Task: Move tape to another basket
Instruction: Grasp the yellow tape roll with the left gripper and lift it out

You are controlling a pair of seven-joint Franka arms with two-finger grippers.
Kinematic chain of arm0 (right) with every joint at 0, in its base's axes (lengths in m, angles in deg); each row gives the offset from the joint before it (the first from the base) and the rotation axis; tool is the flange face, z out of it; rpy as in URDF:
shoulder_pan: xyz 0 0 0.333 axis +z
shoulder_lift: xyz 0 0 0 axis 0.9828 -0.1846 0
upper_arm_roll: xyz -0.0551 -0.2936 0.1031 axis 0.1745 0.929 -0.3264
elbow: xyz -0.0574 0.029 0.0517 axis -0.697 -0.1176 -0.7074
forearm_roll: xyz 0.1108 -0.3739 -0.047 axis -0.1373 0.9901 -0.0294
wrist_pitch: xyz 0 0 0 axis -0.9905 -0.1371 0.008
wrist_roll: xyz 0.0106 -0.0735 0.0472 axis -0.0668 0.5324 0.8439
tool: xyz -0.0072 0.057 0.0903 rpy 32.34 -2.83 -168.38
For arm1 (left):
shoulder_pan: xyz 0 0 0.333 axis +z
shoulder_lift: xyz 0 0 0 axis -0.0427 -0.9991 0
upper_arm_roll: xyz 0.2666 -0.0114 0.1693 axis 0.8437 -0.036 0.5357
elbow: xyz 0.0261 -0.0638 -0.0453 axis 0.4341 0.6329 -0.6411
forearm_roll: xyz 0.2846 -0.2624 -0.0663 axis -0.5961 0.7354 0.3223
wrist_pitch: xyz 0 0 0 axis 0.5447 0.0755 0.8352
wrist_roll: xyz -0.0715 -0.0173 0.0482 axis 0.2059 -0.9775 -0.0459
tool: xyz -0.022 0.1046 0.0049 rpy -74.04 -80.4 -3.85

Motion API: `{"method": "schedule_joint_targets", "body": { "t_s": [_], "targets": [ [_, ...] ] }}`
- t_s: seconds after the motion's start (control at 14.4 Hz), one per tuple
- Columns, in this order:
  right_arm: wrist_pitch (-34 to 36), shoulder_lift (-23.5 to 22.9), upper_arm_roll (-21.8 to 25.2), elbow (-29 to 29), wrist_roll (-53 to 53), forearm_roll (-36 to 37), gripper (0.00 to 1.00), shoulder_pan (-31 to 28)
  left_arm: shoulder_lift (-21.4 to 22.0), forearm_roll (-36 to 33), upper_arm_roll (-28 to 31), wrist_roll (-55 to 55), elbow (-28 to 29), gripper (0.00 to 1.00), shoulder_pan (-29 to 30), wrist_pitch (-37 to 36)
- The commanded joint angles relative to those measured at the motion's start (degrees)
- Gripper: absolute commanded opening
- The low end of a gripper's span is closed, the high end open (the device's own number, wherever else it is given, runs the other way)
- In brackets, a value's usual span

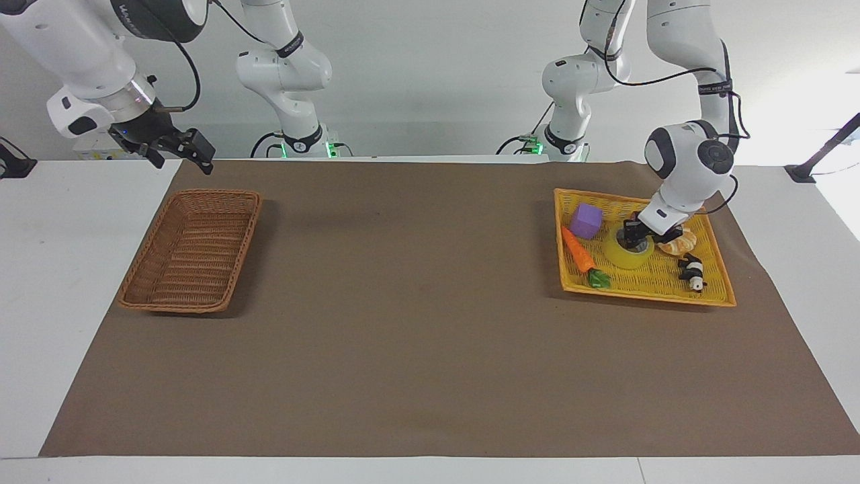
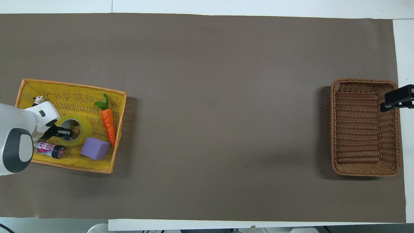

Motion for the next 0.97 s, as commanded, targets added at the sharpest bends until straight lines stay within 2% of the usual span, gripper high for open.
{"method": "schedule_joint_targets", "body": {
  "t_s": [0.0,0.07,0.21,0.35,0.56,0.76,0.9],
  "targets": [
    [0.3,0.6,-0.5,0.1,-0.6,0.3,1.0,-0.4,-1.0,0.1,0.4,-0.9,-2.4,0.0,-0.3,-0.6],
    [0.3,0.6,-0.5,0.2,-0.6,0.3,1.0,-0.3,-1.0,0.1,0.3,-0.9,-4.2,0.0,-0.4,-2.9],
    [0.3,0.6,-0.5,0.1,-0.6,0.3,1.0,-0.4,-1.0,0.1,0.0,-0.7,-10.9,0.0,-0.9,-12.5],
    [0.3,0.6,-0.5,0.1,-0.6,0.3,1.0,-0.4,-1.1,0.6,0.0,0.3,-18.7,0.0,-4.1,-23.3],
    [0.3,0.6,-0.5,0.2,-0.6,0.3,1.0,-0.4,-1.0,12.2,0.0,9.9,-28.9,0.0,-11.8,-35.0],
    [0.3,0.6,-0.5,0.1,-0.6,0.3,1.0,-0.4,-0.9,25.0,0.0,26.4,-31.2,0.0,-23.8,-33.7],
    [0.3,0.6,-0.5,0.2,-0.6,0.3,1.0,-0.4,-0.8,26.0,0.0,34.1,-31.1,0.0,-31.9,-28.4]
  ]
}}
